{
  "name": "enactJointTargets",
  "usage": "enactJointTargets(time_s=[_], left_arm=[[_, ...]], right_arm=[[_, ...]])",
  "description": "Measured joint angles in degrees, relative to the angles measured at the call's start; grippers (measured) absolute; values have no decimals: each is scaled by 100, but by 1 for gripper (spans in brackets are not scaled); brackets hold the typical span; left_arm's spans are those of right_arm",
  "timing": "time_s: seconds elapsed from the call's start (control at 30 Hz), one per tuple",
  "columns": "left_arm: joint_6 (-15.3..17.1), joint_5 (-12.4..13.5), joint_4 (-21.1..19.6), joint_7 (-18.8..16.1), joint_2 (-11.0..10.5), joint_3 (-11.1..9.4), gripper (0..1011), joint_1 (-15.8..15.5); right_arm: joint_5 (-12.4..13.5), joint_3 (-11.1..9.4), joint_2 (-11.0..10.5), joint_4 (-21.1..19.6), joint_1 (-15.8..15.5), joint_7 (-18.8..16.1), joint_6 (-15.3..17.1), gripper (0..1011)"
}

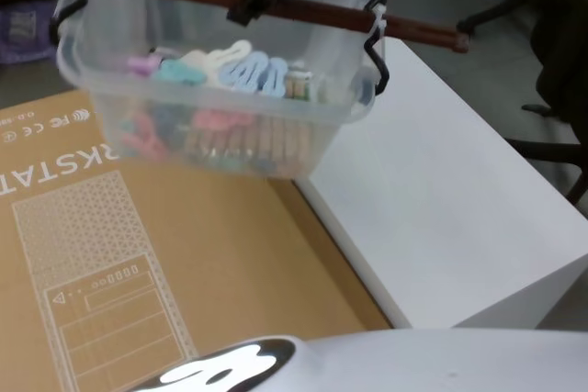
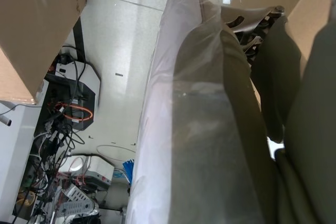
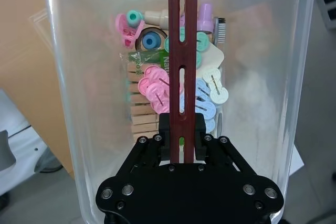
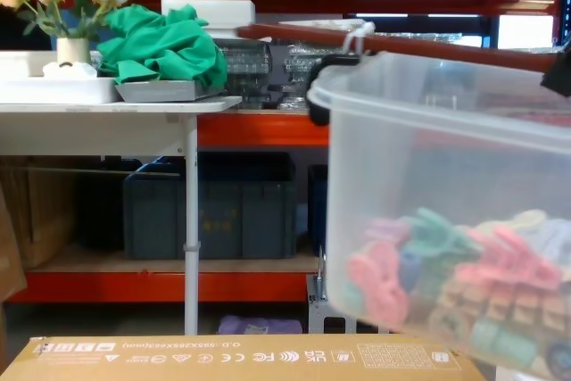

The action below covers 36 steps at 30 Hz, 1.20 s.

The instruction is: Use one hand to grasp the basket and place it at the designated location.

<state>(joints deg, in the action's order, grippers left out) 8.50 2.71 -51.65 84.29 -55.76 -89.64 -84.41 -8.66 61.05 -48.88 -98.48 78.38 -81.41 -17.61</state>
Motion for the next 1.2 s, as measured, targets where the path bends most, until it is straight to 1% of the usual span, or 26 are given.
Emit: enactJointTargets(time_s=[0.13, 0.17, 0.4, 0.5, 0.57, 0.67, 0.9, 0.93, 1.03, 1.2], left_arm=[[0, 0, 0, 0, 0, 0, 0, 0], [0, 0, 0, 0, 0, 0, 0, 0], [0, 0, 0, 0, 0, 0, 0, 0], [0, 0, 0, 0, 0, 0, 0, 0], [0, 0, 0, 0, 0, 0, 0, 0], [0, 0, 0, 0, 0, 0, 0, 0], [0, 0, 0, 0, 0, 0, 0, 0], [0, 0, 0, 0, 0, 0, 0, 0], [0, 0, 0, 0, 0, 0, 0, 0], [0, 0, 0, 0, 0, 0, 0, 0]], right_arm=[[78, 68, 11, -220, -17, 41, -277, 237], [116, 120, 41, -297, -17, 33, -407, 235], [197, 345, 153, -530, -18, -20, -920, 237], [178, 447, 175, -652, -47, -5, -1126, 237], [152, 498, 197, -689, -57, 6, -1200, 237], [22, 620, 270, -747, -100, 74, -1336, 237], [-224, 801, 419, -760, -212, 250, -1326, 237], [-282, 851, 456, -757, -239, 287, -1290, 235], [-369, 917, 504, -754, -275, 335, -1237, 237], [-608, 1093, 640, -711, -384, 482, -1062, 235]])
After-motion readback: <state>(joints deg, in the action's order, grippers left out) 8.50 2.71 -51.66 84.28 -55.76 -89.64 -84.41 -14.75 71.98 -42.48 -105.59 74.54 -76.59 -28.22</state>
